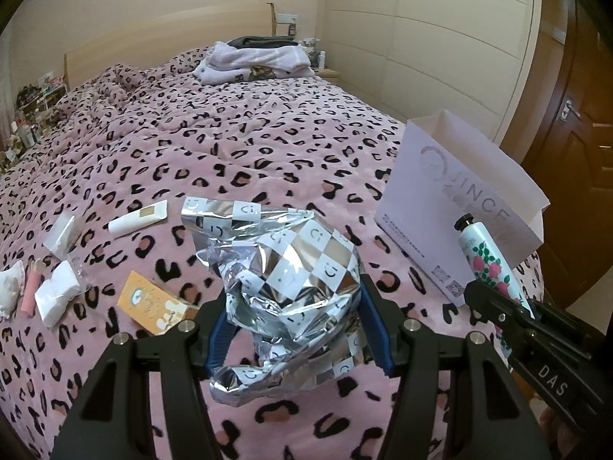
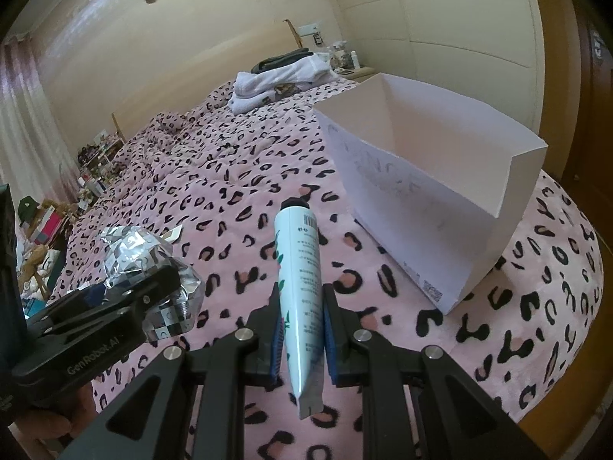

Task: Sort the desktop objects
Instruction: 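Carry the foil wrapper in the left tool while the right tool carries the tube toward the white paper bag, then lower the foil wrapper into the bag and open the left tool while the right tool releases the tube inside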

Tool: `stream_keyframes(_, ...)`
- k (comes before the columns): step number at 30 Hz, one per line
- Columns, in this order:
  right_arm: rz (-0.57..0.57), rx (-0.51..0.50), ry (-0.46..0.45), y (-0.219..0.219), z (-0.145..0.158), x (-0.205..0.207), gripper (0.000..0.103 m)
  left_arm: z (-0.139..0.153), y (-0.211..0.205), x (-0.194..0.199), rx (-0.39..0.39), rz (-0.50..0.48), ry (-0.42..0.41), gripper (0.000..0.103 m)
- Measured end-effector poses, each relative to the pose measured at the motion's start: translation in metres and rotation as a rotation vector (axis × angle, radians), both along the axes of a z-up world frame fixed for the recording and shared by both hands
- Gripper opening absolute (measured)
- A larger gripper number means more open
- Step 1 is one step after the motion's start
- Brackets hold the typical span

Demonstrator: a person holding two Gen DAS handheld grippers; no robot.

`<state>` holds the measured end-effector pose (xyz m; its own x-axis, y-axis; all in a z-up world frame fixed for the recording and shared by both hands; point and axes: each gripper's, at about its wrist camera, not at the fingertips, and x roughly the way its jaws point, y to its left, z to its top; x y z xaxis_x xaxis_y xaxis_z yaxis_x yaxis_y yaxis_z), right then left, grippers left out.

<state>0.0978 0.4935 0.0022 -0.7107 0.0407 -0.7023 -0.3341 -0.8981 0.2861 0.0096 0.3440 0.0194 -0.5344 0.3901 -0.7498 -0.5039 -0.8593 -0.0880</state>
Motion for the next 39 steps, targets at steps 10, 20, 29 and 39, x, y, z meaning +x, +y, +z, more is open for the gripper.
stream_keyframes(10,-0.025,0.007,0.002,0.020,0.007,0.006,0.018,0.002,0.026,0.001,0.003,-0.033,-0.005,0.060)
stream_keyframes(20,-0.047,0.013,0.009,0.037,0.013,0.011,0.018,0.004,0.047,0.005,0.000,-0.064,-0.007,0.060)
stream_keyframes(29,-0.064,0.025,0.017,0.049,0.020,0.016,0.018,0.013,0.066,0.006,0.013,-0.102,0.003,0.060)
stream_keyframes(39,-0.098,0.064,0.039,0.065,0.041,0.016,0.018,0.038,0.101,-0.011,0.048,-0.182,0.006,0.060)
